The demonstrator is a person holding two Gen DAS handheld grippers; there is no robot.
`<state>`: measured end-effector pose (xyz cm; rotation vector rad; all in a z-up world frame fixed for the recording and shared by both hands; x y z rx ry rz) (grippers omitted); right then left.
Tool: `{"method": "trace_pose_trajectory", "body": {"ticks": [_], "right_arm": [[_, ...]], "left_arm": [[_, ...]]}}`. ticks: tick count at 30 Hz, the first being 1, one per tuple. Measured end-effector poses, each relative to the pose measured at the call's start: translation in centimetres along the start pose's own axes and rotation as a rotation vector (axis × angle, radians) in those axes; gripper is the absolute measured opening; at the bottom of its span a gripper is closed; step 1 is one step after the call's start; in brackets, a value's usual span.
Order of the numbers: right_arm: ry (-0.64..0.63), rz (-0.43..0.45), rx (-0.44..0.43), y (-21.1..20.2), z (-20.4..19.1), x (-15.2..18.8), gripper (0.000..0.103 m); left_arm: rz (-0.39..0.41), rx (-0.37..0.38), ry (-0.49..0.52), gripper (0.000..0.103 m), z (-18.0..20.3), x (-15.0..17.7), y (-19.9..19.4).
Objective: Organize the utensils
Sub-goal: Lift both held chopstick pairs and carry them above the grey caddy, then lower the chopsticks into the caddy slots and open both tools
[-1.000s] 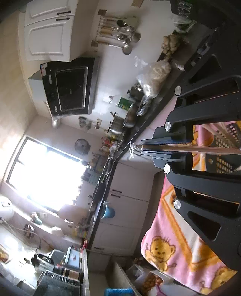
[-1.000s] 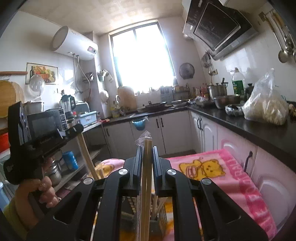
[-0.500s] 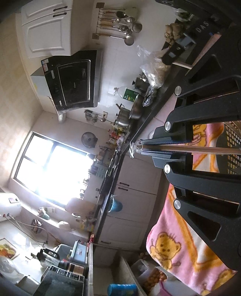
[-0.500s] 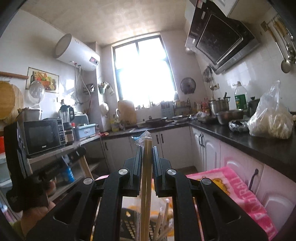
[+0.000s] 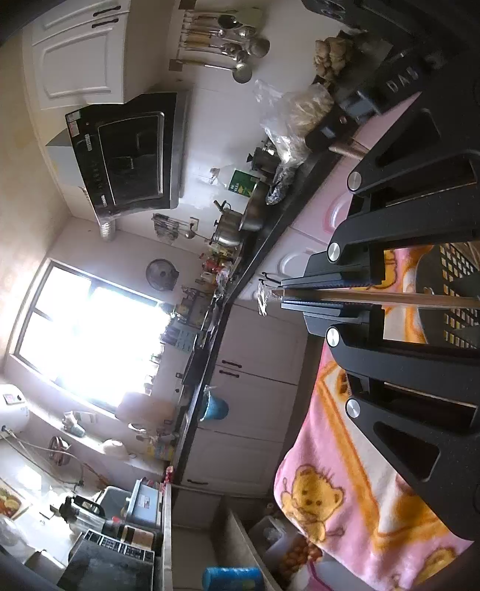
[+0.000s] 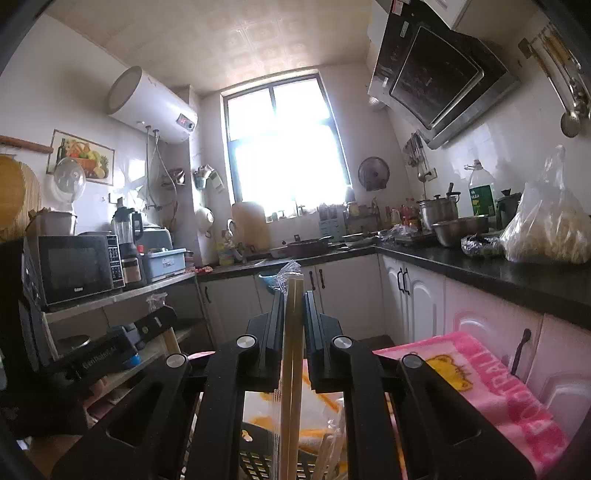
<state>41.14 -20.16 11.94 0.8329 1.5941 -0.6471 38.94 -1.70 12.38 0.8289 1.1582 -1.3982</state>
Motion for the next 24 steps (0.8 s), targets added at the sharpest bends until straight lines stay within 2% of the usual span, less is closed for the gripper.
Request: {"method": "trace_pose_trajectory", "body": {"ticks": [10, 24], "right_arm": [[-0.062, -0.002, 0.003, -0.3, -0.5, 3.6, 0.011], [0.005, -0.047, -0.007, -4.2, -0.3, 5.1, 0.013]], "left_arm": [[-0.023, 0.017, 0.033, 0.001, 0.4, 1.7, 0.5], [-0.061, 0.027, 0.049, 0.001, 0.6, 2.9, 0.1]]}}
Point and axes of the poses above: each gripper's, at about its wrist camera, not at the fingertips, and y roughly the way its jaws point, z to its right, x to its underside, the point moved 9 cm from there along y, roughly the way its jaws point, and after that the axes turned 15 degrees about -x, right-handed, at the moved point
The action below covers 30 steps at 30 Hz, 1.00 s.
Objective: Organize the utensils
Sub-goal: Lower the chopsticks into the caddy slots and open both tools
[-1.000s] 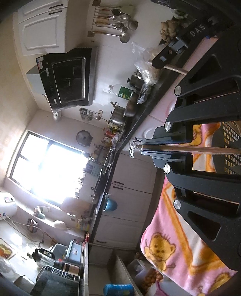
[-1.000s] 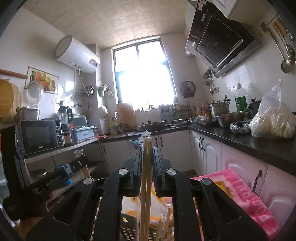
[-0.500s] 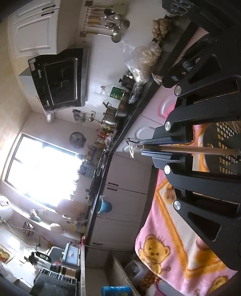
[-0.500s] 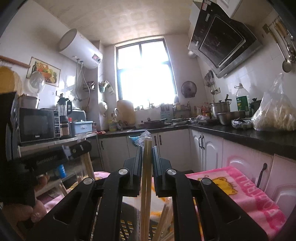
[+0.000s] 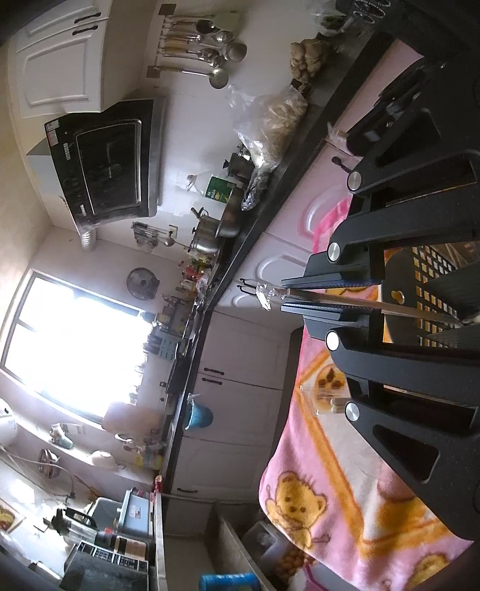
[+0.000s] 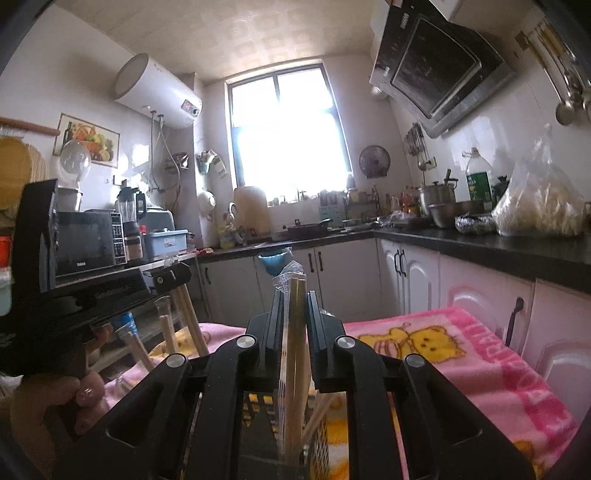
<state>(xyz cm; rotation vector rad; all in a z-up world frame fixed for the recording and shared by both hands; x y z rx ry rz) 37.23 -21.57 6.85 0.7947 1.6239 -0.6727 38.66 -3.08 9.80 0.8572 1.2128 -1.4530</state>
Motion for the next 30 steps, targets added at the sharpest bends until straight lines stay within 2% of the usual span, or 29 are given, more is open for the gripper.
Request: {"method": "trace_pose_trajectory", "body": {"ticks": [10, 13, 15, 19, 30], "right_arm": [[0.036, -0.030, -0.014, -2.3, -0.7, 0.4, 0.016], [0.042, -0.044, -0.013, -2.6, -0.8, 0.7, 0.021], [0.044, -0.046, -0.010, -2.8, -0.9, 0.8, 0.024], [0.044, -0.056, -0.010, -3.2, -1.2, 1.1, 0.031], [0.057, -0.094, -0.006, -4.4, -1.7, 2.2, 0.040]], "left_arm": [[-0.030, 0.013, 0.013, 0.001, 0.6, 0.6, -0.5], [-0.041, 0.010, 0.014, 0.002, 0.6, 0.8, -0.6], [-0.047, 0.007, 0.012, 0.007, 0.4, 1.0, -0.7], [-0.055, 0.002, 0.009, 0.009, 0.1, 1.1, -1.0], [-0.070, -0.002, 0.007, 0.018, -0.4, 1.3, -2.1]]}}
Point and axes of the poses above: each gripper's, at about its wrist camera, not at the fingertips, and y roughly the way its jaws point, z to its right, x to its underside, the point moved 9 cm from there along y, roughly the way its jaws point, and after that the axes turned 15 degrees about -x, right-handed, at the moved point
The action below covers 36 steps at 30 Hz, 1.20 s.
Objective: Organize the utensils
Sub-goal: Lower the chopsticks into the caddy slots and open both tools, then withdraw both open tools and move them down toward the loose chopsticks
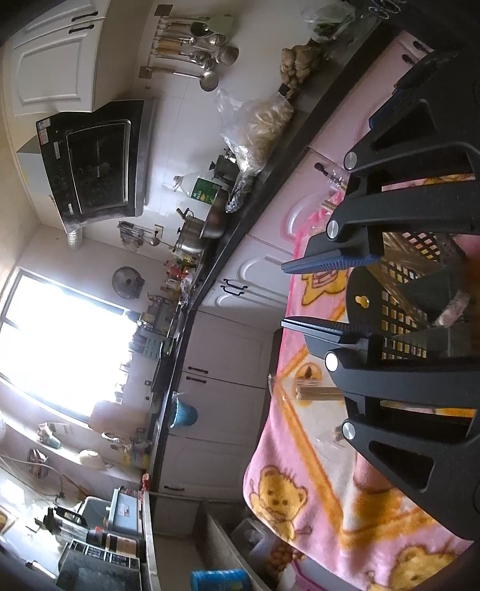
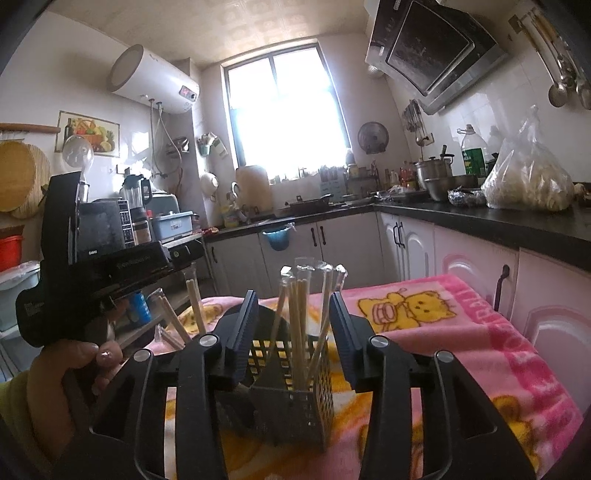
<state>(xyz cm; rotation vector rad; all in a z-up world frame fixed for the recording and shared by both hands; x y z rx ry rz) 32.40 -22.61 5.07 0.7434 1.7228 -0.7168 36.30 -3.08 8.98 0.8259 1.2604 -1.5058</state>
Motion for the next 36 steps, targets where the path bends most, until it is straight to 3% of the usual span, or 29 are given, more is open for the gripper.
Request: {"method": "trace_pose_trajectory", "body": {"ticks": [18, 26, 36], "right_arm": [[0.064, -0.098, 0.026, -2.7, 0.3, 2.6, 0.056], [0.105, -0.152, 0.044, -4.3, 1.1, 4.5, 0.058], [0.120, -0.248, 0.075, -5.6, 1.3, 6.8, 0.059]], "left_arm": [[-0.076, 0.072, 0.074, 0.063, 1.7, 1.8, -4.4], [-0.106, 0.077, 0.084, 0.074, 1.4, 3.5, -6.0], [-0.178, 0.063, 0.113, 0.078, 0.4, 7.2, -7.8]]}}
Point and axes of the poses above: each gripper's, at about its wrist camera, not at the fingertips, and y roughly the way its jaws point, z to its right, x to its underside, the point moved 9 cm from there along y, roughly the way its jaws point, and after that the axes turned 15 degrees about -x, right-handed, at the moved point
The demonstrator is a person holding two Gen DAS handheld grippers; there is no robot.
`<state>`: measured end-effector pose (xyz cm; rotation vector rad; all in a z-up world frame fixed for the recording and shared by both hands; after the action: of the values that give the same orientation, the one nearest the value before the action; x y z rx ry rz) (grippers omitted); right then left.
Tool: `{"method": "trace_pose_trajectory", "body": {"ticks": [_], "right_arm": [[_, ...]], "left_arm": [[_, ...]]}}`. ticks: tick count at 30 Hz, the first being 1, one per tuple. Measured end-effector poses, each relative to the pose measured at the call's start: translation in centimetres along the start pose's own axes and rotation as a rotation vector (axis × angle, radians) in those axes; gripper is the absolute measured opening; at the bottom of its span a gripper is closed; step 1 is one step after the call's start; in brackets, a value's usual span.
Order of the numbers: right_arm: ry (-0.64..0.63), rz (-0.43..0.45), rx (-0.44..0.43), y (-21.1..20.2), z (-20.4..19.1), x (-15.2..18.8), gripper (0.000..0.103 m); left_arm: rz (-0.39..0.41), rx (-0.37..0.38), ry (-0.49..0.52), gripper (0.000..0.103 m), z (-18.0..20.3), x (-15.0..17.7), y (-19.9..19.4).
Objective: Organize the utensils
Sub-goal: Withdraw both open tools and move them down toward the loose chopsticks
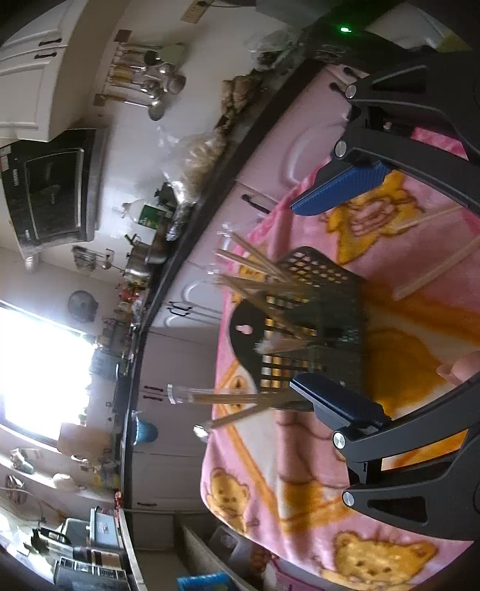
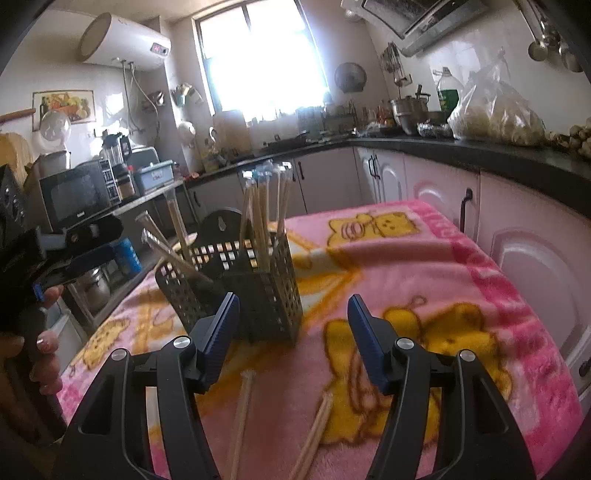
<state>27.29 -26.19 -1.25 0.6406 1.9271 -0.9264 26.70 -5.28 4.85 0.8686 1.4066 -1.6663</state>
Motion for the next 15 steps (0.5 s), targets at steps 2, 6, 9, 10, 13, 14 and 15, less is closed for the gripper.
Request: {"method": "trace_pose_trajectory", "body": {"ticks": [2, 6, 9, 10, 13, 14, 15], "right_arm": [[0.005, -0.018, 0.008, 0.0, 0.3, 0.5, 0.059], [0.016, -0.048, 0.018, -0.2, 0.6, 1.6, 0.059], [0.022, -0.067, 0.022, -0.5, 0.8, 2.4, 0.059], [0.022, -0.074, 0.025, -0.6, 0.8, 2.7, 0.059], [0.026, -0.092, 0.032, -0.9, 1.0, 3.4, 0.059], [0.030, -0.098, 0.032, -1.0, 1.1, 3.6, 0.059], [0.033, -0.102, 0.033, -1.1, 1.2, 3.8, 0.059]], "left_arm": [[-0.019, -0.002, 0.003, 0.078, 0.0, 1.0, 0.0], [-0.064, -0.019, 0.021, 0.078, -0.1, 3.0, 0.5], [-0.093, -0.023, 0.015, 0.078, -0.3, 4.2, 0.9], [-0.102, -0.026, 0.017, 0.078, -0.4, 4.7, 1.0], [-0.129, -0.028, 0.021, 0.078, -0.3, 5.7, 1.3], [-0.136, -0.030, 0.023, 0.078, -0.3, 5.9, 1.4], [-0.146, -0.029, 0.026, 0.078, -0.2, 6.3, 1.5]]}}
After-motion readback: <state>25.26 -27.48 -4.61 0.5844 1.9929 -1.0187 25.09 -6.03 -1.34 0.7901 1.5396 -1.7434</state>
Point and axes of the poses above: each gripper's, at about its wrist camera, not at the fingertips, and y roughly the way its jaws point, z to its right, x to its underside, the point moved 9 cm from there along y, roughly the way its jaws point, and after that the axes turned 15 degrees about -x, right-handed, at the moved point
